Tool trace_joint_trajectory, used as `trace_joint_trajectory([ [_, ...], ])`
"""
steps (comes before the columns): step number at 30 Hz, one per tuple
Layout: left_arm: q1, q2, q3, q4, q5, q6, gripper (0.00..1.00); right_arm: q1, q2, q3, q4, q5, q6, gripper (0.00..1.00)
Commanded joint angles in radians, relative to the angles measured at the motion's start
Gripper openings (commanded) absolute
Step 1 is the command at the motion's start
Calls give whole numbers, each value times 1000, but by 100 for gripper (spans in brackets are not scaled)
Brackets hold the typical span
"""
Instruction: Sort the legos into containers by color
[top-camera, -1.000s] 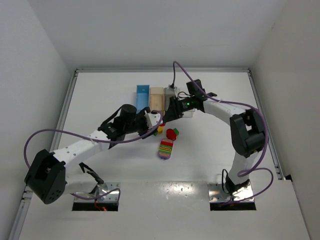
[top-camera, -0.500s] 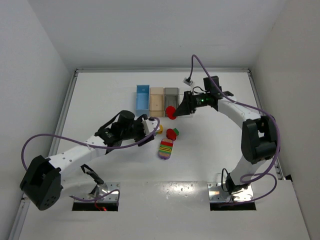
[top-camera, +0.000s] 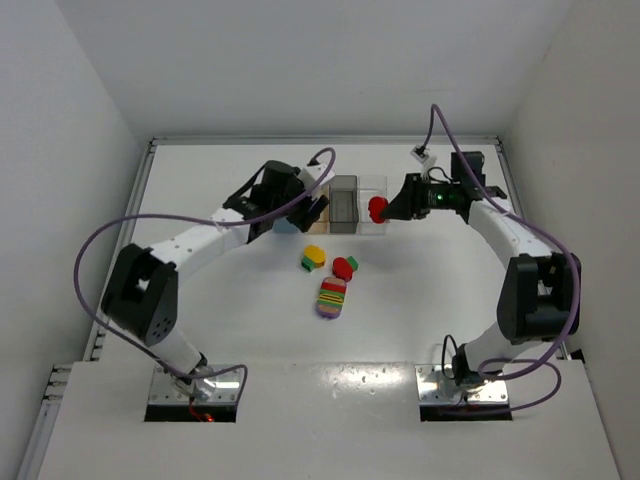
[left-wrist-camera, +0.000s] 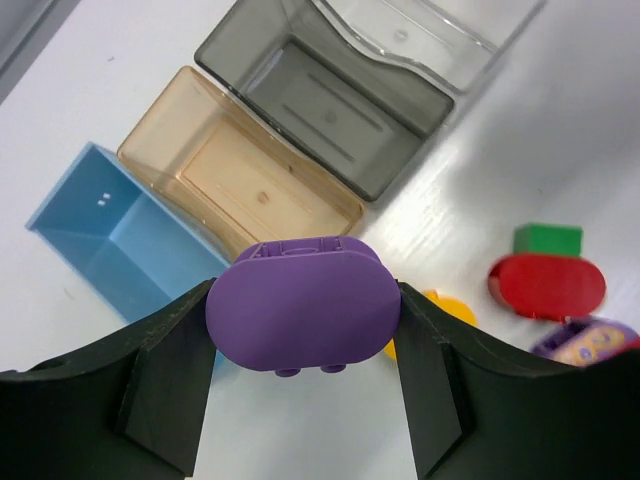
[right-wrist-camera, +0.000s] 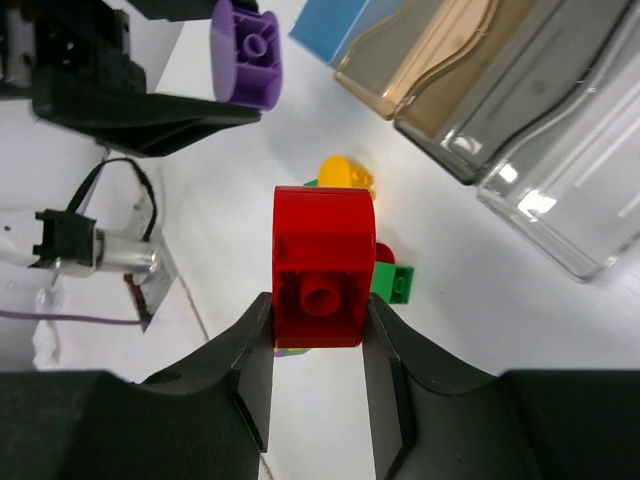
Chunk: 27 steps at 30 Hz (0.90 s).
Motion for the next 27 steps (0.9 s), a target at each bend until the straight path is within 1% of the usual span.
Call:
trace_joint_trajectory([
  [1, 22, 99, 127, -10, -49, -51, 7, -20, -52, -18, 35, 26, -23, 0],
  [3, 33, 155, 178, -22, -68, -63, 7, -48, -64, -27, 35, 26, -23, 0],
  [4, 45, 216, 224, -42, -81, -74, 7, -48, -76, -36, 35, 26, -23, 0],
  [6, 57, 269, 258, -53, -86, -74, 10, -69, -87, -37, 35, 26, -23, 0],
  [7, 69, 312, 289, -62, -86, -74, 16, -78, -96, -49, 35, 26, -23, 0],
  [9, 69, 343, 310, -72, -86, -74, 23, -79, -106, -49, 26, 26, -23, 0],
  [10, 79, 369, 321, -73, -86, -74, 30, -89, -106, -58, 26, 26, -23, 0],
  [12, 79, 378, 336, -83, -75, -74, 39, -89, -106, -58, 26, 26, -23, 0],
  [13, 88, 390, 347, -83, -75, -74, 46, -100, -106, -58, 17, 26, -23, 0],
  [16, 88, 390, 356, -83, -43, -74, 55, -100, -106, -58, 17, 17, -23, 0],
  [17, 88, 380, 356, -83, -10, -74, 63, -100, -106, -58, 17, 6, -14, 0],
  [19, 115, 354, 335, -65, 70, -92, 67, -100, -94, -49, 41, -22, 6, 0],
  [20, 128, 334, 318, -42, 186, -109, 69, -89, -93, -49, 51, -32, 15, 0],
  [21, 138, 312, 301, -16, 237, -130, 71, -89, -81, -49, 67, -43, 24, 0],
  [22, 148, 274, 277, 28, 320, -172, 80, -89, -70, -49, 77, -66, 36, 0],
  [24, 157, 246, 277, 39, 342, -193, 84, -79, -61, -49, 112, -77, 58, 0],
  [27, 157, 203, 254, 39, 345, -193, 85, -60, -20, -30, 135, -86, 83, 0],
])
